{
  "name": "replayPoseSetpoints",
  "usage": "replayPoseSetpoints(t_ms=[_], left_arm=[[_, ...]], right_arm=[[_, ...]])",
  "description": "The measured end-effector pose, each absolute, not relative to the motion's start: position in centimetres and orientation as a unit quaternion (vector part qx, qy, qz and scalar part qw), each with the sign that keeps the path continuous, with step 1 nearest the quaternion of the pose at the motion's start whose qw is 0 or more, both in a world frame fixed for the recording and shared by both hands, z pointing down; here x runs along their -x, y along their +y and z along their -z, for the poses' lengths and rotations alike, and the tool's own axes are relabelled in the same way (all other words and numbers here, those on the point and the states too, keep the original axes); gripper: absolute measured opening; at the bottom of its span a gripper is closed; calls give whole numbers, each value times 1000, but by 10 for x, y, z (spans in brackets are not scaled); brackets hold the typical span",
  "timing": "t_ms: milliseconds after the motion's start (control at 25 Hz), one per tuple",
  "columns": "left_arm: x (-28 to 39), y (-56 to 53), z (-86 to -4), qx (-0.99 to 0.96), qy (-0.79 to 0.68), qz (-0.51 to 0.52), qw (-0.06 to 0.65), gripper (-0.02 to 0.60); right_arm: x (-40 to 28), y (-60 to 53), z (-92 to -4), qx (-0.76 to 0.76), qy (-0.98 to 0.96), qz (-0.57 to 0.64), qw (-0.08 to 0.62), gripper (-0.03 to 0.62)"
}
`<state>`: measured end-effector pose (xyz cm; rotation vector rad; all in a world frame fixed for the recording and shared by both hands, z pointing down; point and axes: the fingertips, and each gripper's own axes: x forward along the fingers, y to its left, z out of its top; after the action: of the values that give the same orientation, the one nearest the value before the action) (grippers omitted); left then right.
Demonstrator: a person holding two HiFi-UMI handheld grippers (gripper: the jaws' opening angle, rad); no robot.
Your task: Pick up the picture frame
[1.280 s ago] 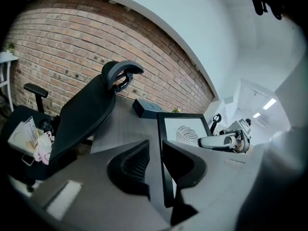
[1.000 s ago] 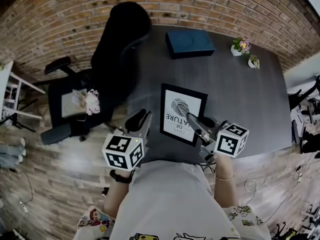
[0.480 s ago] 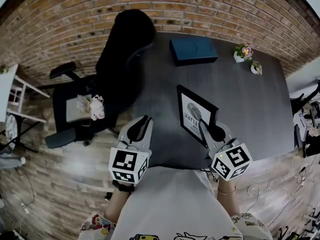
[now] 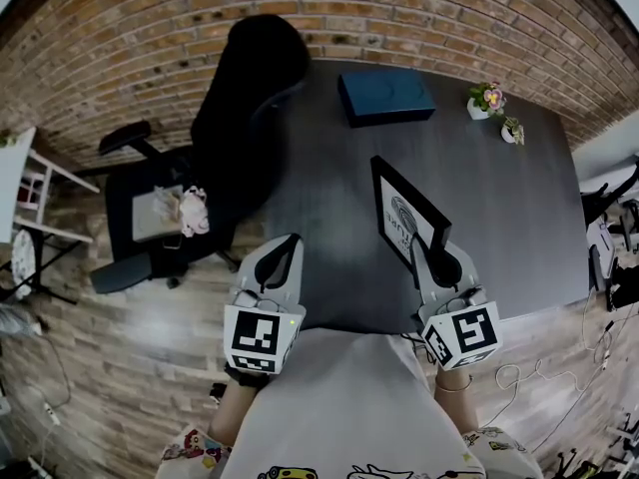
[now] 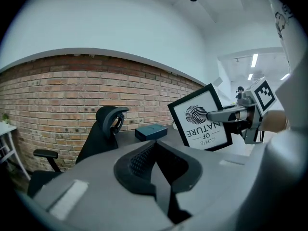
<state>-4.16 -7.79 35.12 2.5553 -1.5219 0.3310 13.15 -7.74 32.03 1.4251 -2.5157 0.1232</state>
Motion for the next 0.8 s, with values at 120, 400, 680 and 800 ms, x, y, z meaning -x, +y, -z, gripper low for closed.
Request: replayPoseSetpoints(t_ms=[120, 400, 680, 800], left_arm=[[43, -75, -350, -851, -509, -109, 70, 12], [48, -72, -349, -851, -510, -110, 63, 12], [52, -70, -350, -850, -511, -110, 61, 12], [55, -71, -351, -848, -514, -112, 62, 12]], right_arm=[[-132, -75, -319, -491, -861, -36, 125, 14], [-128, -75, -322, -492, -862, -46, 110, 14], [-123, -71, -324, -486, -866, -56, 104, 14], [-124, -71, -325, -486, -865, -61, 105, 14]])
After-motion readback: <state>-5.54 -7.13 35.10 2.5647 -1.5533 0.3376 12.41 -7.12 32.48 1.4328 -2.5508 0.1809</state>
